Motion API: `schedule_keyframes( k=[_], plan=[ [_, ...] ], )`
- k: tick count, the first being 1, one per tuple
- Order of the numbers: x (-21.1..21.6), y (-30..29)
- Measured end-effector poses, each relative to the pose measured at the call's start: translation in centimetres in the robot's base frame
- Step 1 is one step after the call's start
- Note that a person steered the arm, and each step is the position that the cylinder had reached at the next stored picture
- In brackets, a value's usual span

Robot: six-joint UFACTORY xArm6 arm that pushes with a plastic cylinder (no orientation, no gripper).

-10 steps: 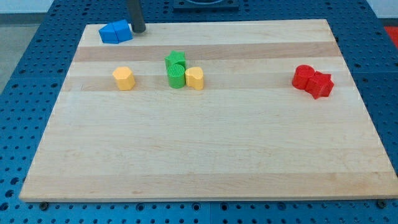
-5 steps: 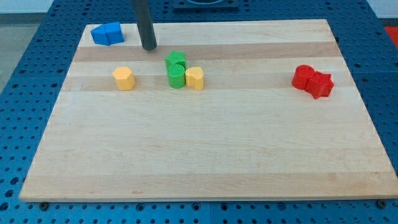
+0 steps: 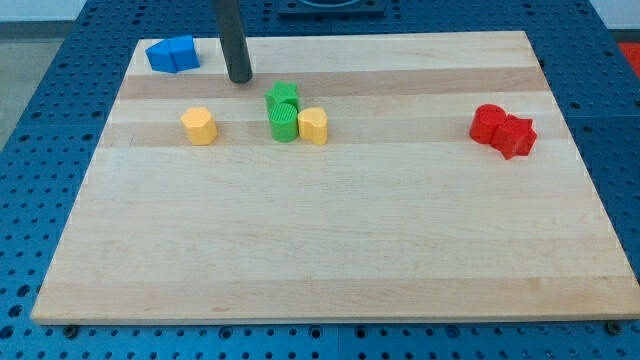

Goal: Slightly move the yellow hexagon downwards

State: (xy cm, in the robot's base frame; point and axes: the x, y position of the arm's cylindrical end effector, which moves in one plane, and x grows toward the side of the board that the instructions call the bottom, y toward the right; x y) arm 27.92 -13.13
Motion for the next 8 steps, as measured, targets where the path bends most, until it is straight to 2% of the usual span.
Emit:
schedule_keyframes(
  k=[8],
  plan=[
    [1.4,0.0]
  ],
)
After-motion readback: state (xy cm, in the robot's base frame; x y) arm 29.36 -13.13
